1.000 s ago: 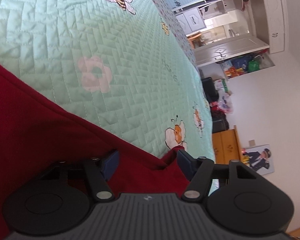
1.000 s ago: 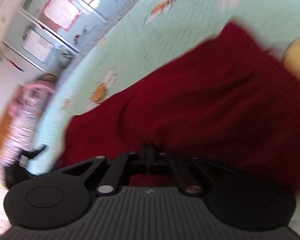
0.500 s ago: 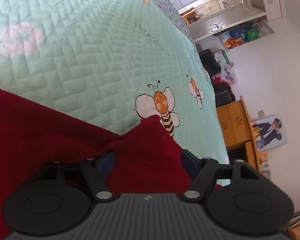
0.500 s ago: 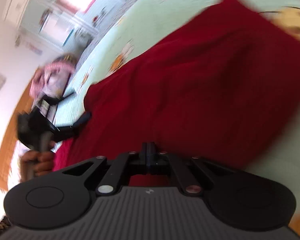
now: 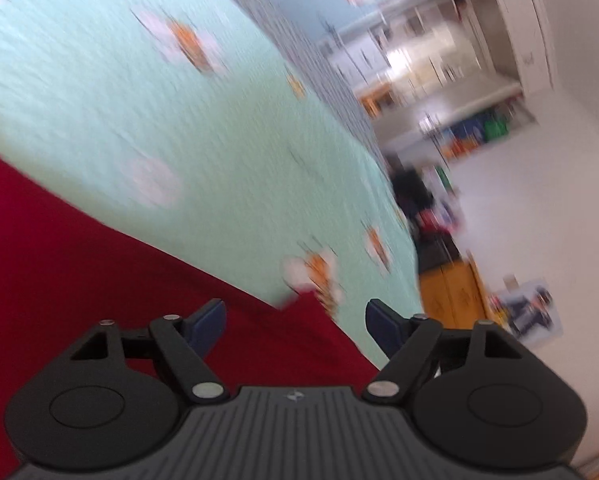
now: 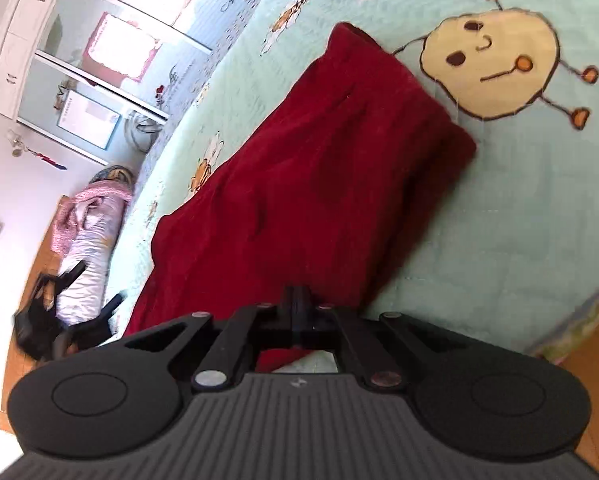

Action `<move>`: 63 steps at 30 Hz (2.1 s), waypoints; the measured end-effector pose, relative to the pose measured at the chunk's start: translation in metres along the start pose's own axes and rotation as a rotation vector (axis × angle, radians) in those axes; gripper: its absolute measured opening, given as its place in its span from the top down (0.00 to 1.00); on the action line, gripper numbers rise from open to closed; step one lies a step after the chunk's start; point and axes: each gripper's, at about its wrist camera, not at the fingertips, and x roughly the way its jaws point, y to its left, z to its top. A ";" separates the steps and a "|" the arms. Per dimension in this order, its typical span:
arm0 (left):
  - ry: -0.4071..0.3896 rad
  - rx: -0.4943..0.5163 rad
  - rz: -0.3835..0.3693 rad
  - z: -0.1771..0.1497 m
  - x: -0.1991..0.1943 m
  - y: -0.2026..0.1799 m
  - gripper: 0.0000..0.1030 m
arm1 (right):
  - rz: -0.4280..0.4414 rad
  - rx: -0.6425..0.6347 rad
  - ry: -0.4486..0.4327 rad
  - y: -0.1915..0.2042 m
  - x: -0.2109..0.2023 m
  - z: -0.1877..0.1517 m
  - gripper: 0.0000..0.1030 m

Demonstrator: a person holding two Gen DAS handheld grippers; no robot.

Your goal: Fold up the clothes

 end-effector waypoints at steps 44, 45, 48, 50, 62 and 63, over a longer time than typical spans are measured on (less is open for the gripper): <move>-0.469 -0.313 0.298 0.084 -0.227 0.262 0.37 | 0.117 -0.225 0.296 0.150 0.073 -0.094 0.37; -0.457 -0.305 0.323 0.086 -0.225 0.262 0.42 | 0.113 -0.225 0.294 0.148 0.071 -0.093 0.37; -0.427 -0.285 0.387 0.090 -0.220 0.263 0.85 | 0.102 -0.221 0.284 0.142 0.065 -0.093 0.37; -0.422 -0.267 0.401 0.092 -0.219 0.261 0.86 | 0.101 -0.219 0.275 0.138 0.062 -0.091 0.37; -0.419 0.146 0.389 0.095 -0.208 0.109 0.87 | 0.138 -0.174 0.223 0.109 0.035 -0.086 0.37; -0.415 0.191 0.369 0.092 -0.204 0.089 0.87 | 0.143 -0.166 0.217 0.105 0.032 -0.085 0.37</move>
